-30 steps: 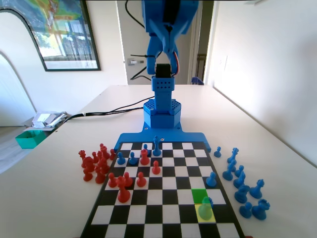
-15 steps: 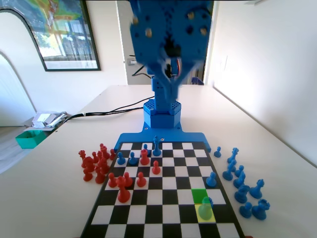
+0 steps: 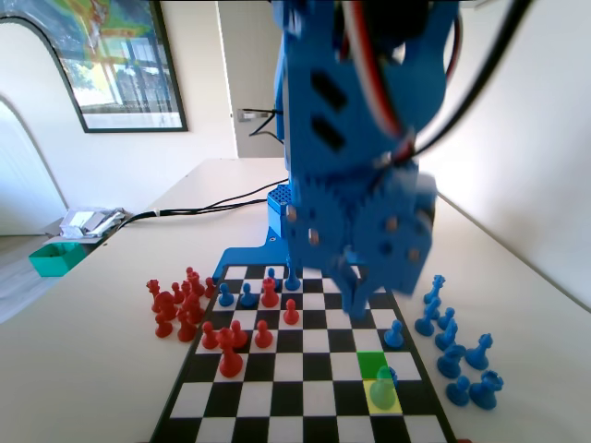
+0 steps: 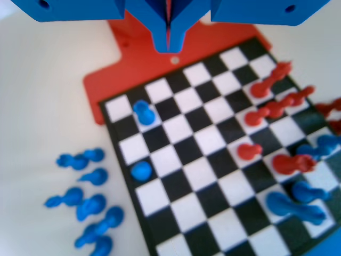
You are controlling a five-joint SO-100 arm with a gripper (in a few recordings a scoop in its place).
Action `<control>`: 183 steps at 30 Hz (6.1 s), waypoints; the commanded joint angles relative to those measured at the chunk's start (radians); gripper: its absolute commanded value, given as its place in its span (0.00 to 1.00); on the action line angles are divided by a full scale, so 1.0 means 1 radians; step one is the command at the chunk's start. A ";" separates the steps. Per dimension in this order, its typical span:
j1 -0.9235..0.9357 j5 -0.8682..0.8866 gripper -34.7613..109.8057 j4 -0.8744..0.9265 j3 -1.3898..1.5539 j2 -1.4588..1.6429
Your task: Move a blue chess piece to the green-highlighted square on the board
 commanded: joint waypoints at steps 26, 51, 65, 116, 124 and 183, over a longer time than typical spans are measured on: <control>-0.074 0.052 0.33 -0.172 -0.114 -0.225; -0.107 0.067 0.33 -0.224 -0.098 -0.285; -0.118 0.063 0.31 -0.242 -0.091 -0.304; -0.155 0.020 0.25 -0.270 0.192 -0.058; -0.137 0.026 0.25 -0.279 0.184 -0.074; -0.051 -0.215 0.25 0.198 -0.192 0.279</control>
